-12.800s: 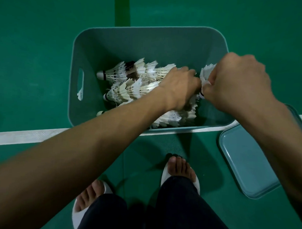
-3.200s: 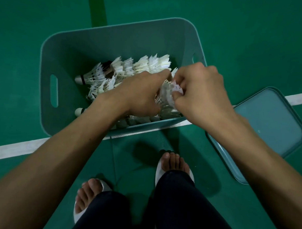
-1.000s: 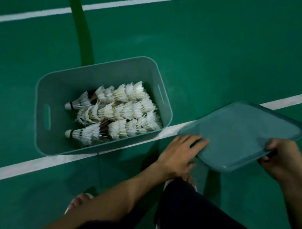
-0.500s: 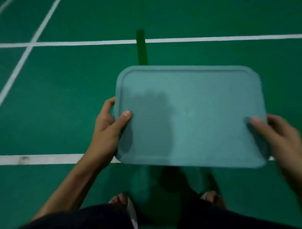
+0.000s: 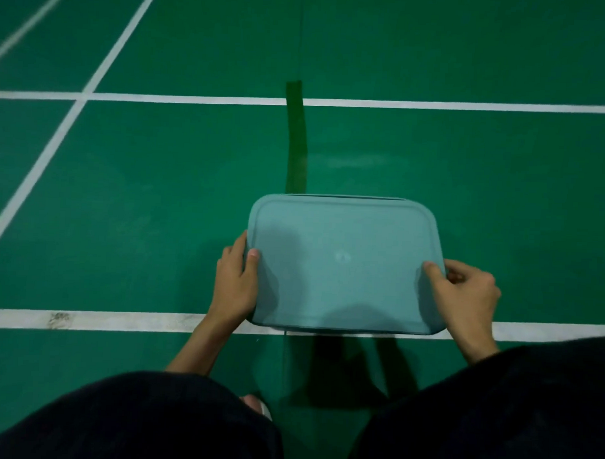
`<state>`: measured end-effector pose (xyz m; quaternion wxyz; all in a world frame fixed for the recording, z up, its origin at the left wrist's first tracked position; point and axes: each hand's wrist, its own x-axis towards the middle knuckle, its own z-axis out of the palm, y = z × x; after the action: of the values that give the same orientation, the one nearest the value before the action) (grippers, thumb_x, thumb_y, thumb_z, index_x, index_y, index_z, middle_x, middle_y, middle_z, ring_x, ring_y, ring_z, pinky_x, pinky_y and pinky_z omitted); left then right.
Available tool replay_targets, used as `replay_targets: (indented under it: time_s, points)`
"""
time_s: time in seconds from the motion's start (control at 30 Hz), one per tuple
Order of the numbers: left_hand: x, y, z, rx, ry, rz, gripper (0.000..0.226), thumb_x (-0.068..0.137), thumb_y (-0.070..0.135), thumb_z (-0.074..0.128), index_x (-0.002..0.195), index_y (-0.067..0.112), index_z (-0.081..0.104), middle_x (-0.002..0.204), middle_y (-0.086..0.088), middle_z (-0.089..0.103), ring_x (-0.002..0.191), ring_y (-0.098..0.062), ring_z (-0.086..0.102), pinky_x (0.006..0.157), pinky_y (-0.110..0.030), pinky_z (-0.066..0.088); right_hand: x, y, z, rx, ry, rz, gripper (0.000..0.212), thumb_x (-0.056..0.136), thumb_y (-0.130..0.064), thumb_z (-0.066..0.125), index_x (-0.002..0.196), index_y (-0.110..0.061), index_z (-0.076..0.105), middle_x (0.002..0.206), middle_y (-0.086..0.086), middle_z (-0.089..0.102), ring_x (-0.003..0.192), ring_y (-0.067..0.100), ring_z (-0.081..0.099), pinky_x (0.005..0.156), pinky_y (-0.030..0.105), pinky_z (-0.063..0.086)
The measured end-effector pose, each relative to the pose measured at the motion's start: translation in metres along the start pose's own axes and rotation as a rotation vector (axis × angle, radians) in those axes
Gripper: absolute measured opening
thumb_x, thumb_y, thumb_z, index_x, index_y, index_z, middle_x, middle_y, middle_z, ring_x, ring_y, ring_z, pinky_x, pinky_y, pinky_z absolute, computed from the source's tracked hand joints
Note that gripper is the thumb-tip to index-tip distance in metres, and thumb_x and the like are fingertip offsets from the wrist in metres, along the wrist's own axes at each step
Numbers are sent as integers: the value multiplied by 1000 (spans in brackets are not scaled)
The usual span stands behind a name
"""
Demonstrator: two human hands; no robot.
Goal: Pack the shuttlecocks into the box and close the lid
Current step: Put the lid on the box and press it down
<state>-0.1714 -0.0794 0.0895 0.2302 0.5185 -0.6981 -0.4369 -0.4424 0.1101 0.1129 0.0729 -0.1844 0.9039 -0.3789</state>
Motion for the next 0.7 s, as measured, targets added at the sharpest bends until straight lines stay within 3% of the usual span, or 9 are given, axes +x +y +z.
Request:
replay_targets:
  time_s: [0.1,0.17,0.23,0.33,0.4,0.47,0.53,0.6,0.7]
  points:
    - [-2,1,-4,-58,-25,20,37,110,27,42,146,26,50,126,8,55,118,-14,51,98,-34,40,0,8,3,-17,15,15,40,78,-44,57,78,-9,76,76,13,72,77,37,65,74,42,54]
    - [-1,-2,-6,-84,-22,13,34,108,27,47,141,25,54,129,7,59,115,-13,56,95,-31,44,1,10,7,-19,-12,3,44,89,-40,55,65,-5,63,64,12,63,68,38,58,64,42,45]
    - [3,-3,-5,-115,24,-8,26,106,23,51,131,22,61,117,5,66,103,-13,61,85,-26,48,6,8,10,-39,-42,-41,54,98,-41,53,59,-4,51,55,10,53,61,37,52,58,39,38]
    - [13,3,-1,-163,111,-74,14,104,19,54,115,14,63,88,4,64,77,-12,58,59,-10,41,25,2,15,-137,-62,-170,60,94,-51,47,57,-5,51,51,11,50,57,37,50,57,40,43]
    - [16,6,5,-120,109,-76,15,105,20,52,114,11,59,89,4,62,79,-14,58,59,-11,40,36,4,19,-199,-50,-220,61,93,-55,42,61,-5,53,55,13,52,60,39,52,59,41,47]
    - [16,3,9,-26,93,-18,21,107,23,48,122,11,56,105,-2,63,99,-23,60,79,-25,46,39,8,21,-230,-70,-241,57,93,-57,37,75,-9,60,67,16,59,68,40,56,63,41,48]
    - [15,-1,11,162,81,52,43,106,26,46,146,10,45,129,-11,56,120,-33,52,100,-45,44,37,9,23,-225,-107,-255,46,98,-50,41,119,-18,67,93,18,67,86,42,61,74,45,50]
    - [14,3,12,402,78,118,65,105,28,46,163,16,17,151,-17,39,131,-36,41,109,-52,37,36,6,25,-303,-125,-347,53,103,-29,48,155,-24,41,122,18,60,100,41,58,81,48,51]
    - [12,10,13,759,1,284,67,104,50,29,164,26,13,171,-8,14,148,-37,29,114,-55,33,35,-4,23,-498,-218,-498,62,99,-14,45,159,-25,31,164,7,30,118,39,48,85,47,52]
